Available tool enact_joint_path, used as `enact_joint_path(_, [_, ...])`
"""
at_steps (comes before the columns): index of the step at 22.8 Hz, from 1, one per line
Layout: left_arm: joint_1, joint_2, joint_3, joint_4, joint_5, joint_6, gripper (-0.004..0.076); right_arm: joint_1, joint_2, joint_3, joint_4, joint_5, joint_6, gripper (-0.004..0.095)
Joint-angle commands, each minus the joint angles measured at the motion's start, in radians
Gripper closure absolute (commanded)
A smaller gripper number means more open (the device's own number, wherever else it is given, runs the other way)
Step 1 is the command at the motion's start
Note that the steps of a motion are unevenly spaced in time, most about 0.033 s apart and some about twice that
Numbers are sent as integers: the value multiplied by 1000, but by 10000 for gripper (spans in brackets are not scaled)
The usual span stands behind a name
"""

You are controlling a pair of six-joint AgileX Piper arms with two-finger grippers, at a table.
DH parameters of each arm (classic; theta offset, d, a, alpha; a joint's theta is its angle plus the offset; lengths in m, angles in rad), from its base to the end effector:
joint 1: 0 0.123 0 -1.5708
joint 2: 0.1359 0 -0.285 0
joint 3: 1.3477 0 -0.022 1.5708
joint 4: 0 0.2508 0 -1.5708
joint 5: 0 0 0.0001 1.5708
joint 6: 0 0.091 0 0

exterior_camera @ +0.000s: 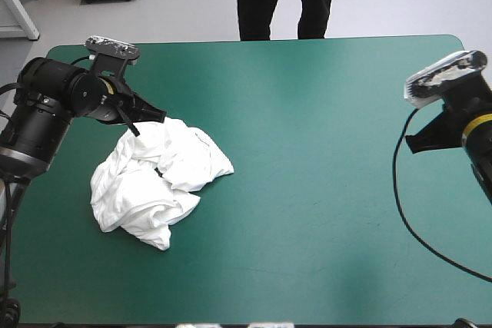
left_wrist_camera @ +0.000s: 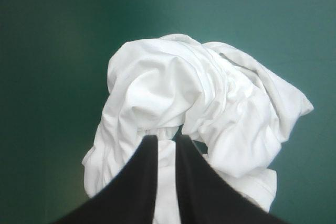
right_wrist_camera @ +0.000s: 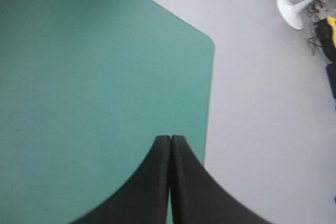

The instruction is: Fold the cloth

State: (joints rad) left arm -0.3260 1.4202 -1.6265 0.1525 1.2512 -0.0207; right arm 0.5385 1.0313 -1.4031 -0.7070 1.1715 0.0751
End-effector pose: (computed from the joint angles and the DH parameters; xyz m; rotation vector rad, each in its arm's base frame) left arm 0.2709 -0.0777 0.4281 0.3845 2.4819 0.0611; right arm 0.1679 0.0368 0.4744 -0.4541 2.0345 -0.5179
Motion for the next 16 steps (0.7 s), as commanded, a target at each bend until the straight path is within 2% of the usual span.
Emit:
enact_joint_path(1, [3, -39, -26, -5, 36, 0, 626, -2, -48, -29, -164, -18, 19, 925])
enact_joint_path(4, [3, -32, -26, 3, 32, 0, 626, -2, -77, -31, -272, 5, 45, 925])
enact_joint_path(9, [10, 15, -26, 46, 37, 0, 624, -4, -91, -90, -367, 71, 67, 925])
enact_joint_path(11, [10, 15, -26, 47, 37, 3, 588, -22, -94, -131, -363, 77, 64, 925])
enact_joint_path(13, [10, 15, -26, 65, 37, 10, 512, -35, -94, -159, -358, 77, 64, 925])
enact_joint_path(15, [10, 22, -26, 65, 37, 21, 414, -53, -94, -177, -280, 77, 64, 926])
enact_joint_path(16, [10, 32, -26, 65, 34, 21, 394, -53, -94, -177, -244, 77, 64, 926])
